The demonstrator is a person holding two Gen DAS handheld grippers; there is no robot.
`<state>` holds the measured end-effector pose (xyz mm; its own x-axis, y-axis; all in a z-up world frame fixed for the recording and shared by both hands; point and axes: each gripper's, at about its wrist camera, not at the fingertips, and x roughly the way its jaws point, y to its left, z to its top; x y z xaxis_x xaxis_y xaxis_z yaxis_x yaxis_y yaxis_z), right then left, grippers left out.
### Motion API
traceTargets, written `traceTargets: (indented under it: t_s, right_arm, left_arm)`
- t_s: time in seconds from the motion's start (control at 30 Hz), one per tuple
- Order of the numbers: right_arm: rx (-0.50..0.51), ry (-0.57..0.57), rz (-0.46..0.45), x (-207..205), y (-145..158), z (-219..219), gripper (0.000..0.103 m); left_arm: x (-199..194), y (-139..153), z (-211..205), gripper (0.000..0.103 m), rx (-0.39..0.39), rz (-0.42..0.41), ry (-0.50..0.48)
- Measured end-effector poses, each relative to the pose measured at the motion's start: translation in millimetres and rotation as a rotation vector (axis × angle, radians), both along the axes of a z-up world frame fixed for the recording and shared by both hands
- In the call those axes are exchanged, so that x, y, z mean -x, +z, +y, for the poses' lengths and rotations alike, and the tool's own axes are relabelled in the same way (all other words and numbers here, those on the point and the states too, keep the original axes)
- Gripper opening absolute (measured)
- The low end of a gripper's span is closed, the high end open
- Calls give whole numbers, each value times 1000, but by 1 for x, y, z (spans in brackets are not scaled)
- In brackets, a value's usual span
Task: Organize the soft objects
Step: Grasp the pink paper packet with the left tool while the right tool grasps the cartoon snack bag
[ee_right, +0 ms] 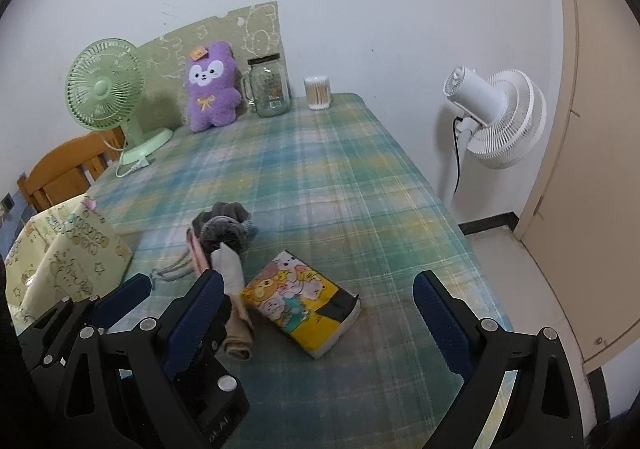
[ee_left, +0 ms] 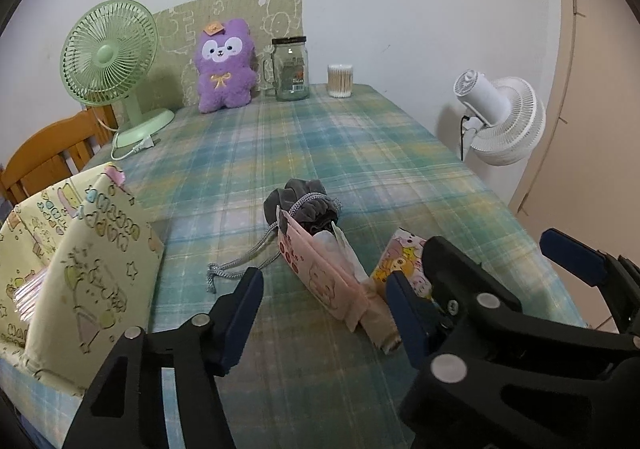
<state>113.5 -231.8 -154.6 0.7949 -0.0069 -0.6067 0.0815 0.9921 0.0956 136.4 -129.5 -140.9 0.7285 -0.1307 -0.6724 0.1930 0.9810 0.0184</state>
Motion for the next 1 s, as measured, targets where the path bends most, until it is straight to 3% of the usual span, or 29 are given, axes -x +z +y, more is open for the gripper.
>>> traceTargets:
  t_s: [0.1, 0.27, 0.4, 0.7, 0.9, 1.0]
  right_arm:
    - [-5, -2, 8, -8, -3, -4, 98]
    - [-14, 5, 27, -21, -8, -6, 98]
    - [-18, 25, 37, -29, -12, -2, 97]
    - [-27, 66, 75, -40, -24, 12, 97]
    - [-13, 50, 107, -45, -31, 10, 97]
    - [0, 33, 125, -47, -37, 9, 97]
  left_arm:
    - [-8, -2, -3, 63, -13, -12, 11]
    - [-18, -6, -2, 49, -19, -1, 28]
    - [-17, -7, 3, 48, -29, -16, 51]
    - [-25, -21, 22, 42, 2, 69, 85]
    - [-25, -26, 23, 43, -27, 71, 98]
    - [-23, -27, 20, 52, -70, 54, 108]
